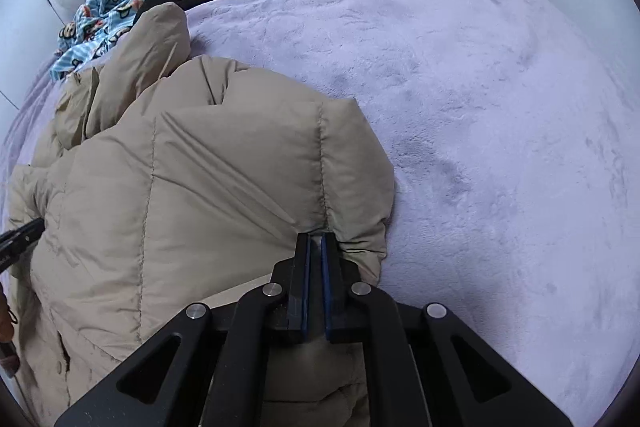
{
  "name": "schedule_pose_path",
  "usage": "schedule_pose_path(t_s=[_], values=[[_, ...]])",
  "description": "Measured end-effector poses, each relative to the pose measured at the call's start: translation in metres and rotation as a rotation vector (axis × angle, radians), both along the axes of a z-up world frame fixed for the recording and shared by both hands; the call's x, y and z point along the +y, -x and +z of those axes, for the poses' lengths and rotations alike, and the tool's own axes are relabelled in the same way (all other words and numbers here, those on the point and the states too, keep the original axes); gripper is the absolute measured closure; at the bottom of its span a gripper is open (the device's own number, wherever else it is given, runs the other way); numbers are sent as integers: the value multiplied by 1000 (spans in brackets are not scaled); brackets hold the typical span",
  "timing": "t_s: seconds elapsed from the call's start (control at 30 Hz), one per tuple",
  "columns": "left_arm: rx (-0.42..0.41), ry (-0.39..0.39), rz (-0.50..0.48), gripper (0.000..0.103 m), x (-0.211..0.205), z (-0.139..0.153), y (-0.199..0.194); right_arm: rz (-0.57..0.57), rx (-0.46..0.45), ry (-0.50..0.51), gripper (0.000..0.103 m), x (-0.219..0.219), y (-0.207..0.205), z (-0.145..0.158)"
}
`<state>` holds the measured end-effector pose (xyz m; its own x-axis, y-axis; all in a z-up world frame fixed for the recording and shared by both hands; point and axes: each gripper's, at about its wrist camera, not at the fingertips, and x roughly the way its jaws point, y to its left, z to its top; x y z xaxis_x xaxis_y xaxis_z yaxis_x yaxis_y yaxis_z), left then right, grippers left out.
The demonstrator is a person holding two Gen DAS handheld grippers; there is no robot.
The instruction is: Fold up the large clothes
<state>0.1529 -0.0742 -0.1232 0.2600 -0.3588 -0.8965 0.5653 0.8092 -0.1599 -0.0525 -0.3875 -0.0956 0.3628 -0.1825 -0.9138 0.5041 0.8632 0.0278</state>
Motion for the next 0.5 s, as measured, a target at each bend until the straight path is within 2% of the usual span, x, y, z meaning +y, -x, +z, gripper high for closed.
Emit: schedule_pose_path(t_s=[0.2, 0.3, 0.4, 0.47, 0.5], values=[[-2, -30, 31, 84, 2, 15, 0, 0, 31, 99, 97, 14, 16, 20], [-24, -51, 56, 84, 11, 28, 2, -16, 29, 117, 92, 21, 31, 34], [-43, -61, 74, 84, 26, 42, 8, -50, 9, 89, 81, 25, 49, 48], [-42, -85, 90, 84, 34, 48, 14, -74, -7, 50, 68, 28, 61, 55], [-35, -109, 98, 84, 38, 48, 18, -87, -12, 31, 57, 30, 68, 57]])
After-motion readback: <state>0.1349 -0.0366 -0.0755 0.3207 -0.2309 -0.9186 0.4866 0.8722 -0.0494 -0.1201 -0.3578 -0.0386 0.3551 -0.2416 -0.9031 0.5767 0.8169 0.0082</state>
